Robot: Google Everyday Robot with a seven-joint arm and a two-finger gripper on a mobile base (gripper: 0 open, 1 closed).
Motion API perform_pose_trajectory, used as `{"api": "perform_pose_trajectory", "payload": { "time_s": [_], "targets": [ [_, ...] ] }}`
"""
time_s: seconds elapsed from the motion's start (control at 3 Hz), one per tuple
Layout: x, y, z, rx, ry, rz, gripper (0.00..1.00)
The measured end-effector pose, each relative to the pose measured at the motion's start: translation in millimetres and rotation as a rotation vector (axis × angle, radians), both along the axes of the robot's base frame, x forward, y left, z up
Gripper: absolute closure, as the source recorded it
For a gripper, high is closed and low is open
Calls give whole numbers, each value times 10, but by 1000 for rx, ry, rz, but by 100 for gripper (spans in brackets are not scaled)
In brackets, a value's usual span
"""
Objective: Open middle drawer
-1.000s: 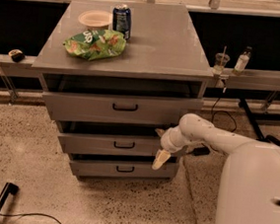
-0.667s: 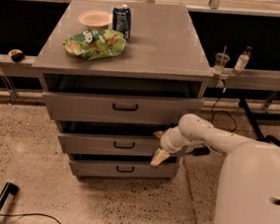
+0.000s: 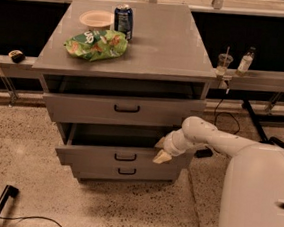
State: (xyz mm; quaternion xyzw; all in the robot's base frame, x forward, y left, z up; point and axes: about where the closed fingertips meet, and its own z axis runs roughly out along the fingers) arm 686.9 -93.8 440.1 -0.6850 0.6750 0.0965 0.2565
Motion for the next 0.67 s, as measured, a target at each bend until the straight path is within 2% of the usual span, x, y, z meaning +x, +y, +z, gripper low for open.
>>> {"api": "perform_pose_trajectory", "payload": {
  "time_s": [0.33, 0.67],
  "targets": [
    [-206, 24, 64, -7, 10, 22, 44],
    [-535, 52, 163, 2, 29, 55, 42]
  ]
}}
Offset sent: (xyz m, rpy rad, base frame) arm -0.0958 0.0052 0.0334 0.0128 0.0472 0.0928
